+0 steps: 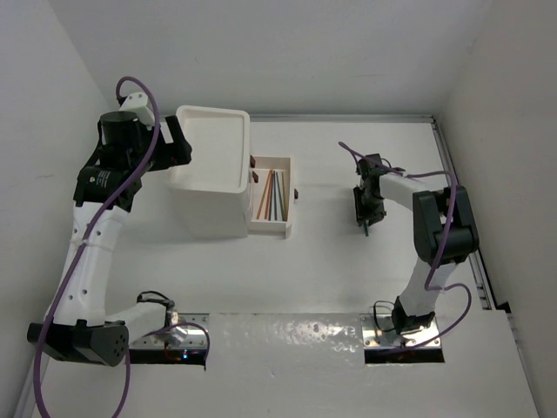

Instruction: Sort the eating utensils into containers

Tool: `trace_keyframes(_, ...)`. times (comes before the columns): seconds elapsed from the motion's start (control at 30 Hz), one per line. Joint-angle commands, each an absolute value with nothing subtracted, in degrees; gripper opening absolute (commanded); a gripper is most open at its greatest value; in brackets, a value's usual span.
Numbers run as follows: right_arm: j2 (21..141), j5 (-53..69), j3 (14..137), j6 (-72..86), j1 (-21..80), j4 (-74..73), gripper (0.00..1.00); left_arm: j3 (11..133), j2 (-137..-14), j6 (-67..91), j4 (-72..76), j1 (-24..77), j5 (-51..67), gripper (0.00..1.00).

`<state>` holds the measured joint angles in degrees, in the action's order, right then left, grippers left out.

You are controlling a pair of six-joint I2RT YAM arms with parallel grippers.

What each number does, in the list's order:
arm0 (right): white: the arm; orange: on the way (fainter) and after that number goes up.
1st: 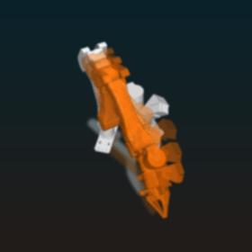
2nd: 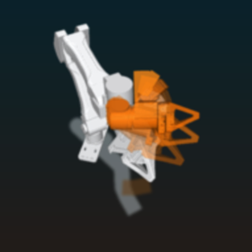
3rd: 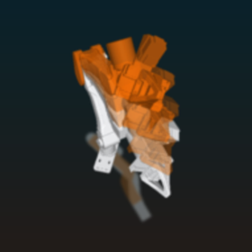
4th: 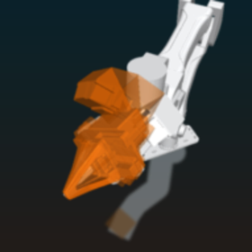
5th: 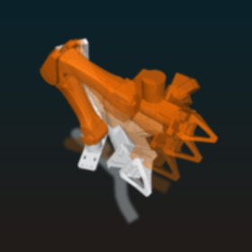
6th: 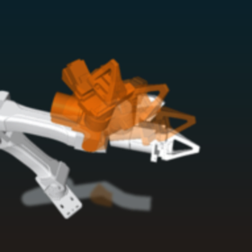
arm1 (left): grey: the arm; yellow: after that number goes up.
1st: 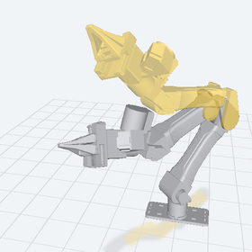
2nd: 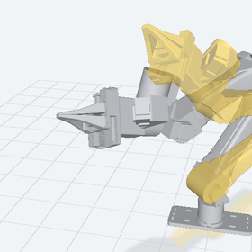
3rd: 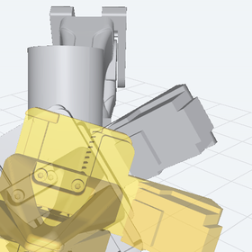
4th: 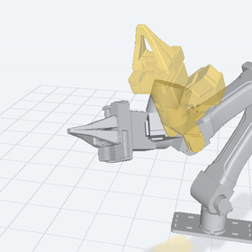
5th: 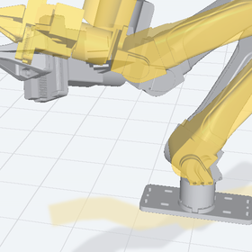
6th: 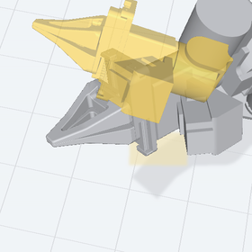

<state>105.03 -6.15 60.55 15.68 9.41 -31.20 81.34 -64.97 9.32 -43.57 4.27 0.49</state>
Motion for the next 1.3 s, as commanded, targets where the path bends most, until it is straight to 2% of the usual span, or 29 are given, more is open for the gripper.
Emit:
trace_keyframes(0.0,105.1,-9.0,59.9,13.5,9.1,-29.2,0.33,84.0,-64.3,9.1,-43.0,5.0,0.3,0.84)
trace_keyframes(0.1,106.1,-8.1,59.2,13.4,9.0,-28.7,0.32,83.8,-64.2,9.1,-43.2,4.9,0.3,0.84)
trace_keyframes(0.2,107.5,-5.6,58.8,13.8,9.0,-28.7,0.18,83.6,-64.3,9.1,-43.2,5.0,0.3,0.84)
trace_keyframes(0.23,107.8,-4.8,58.8,13.8,9.1,-28.7,0.08,83.6,-64.2,9.1,-43.0,5.0,0.2,0.84)
trace_keyframes(0.27,108.1,-3.9,58.7,14.0,9.0,-28.7,0.03,83.5,-64.3,9.1,-42.9,5.0,0.3,0.84)
trace_keyframes(0.33,107.5,-2.3,58.7,15.3,9.1,-28.0,0.0,83.6,-64.5,9.1,-42.7,5.0,0.3,0.84)
trace_keyframes(0.47,102.7,1.7,62.1,19.9,9.6,-28.6,0.0,84.2,-65.0,9.0,-42.6,5.0,0.3,0.84)
trace_keyframes(0.6,99.8,4.5,72.0,26.7,13.8,-31.0,0.0,84.8,-66.4,9.0,-42.8,5.0,-1.9,0.85)
trace_keyframes(0.83,104.7,7.6,82.4,37.9,25.4,-25.6,0.0,85.9,-68.3,8.7,-43.2,5.0,-3.2,0.85)
trace_keyframes(1.0,111.4,8.6,87.4,44.6,29.3,-21.7,0.0,86.2,-70.0,8.1,-43.2,5.0,-3.7,0.85)
trace_keyframes(1.1,115.6,9.8,90.3,46.6,30.3,-20.7,0.07,86.4,-71.4,7.2,-42.8,5.0,-4.2,0.84)
trace_keyframes(1.17,117.2,10.4,91.8,47.4,30.9,-20.3,0.19,86.8,-72.3,6.9,-42.6,5.0,-4.5,0.84)
trace_keyframes(1.27,117.8,11.1,92.5,46.4,30.9,-20.1,0.32,86.7,-74.0,7.1,-41.3,5.0,-4.6,0.83)
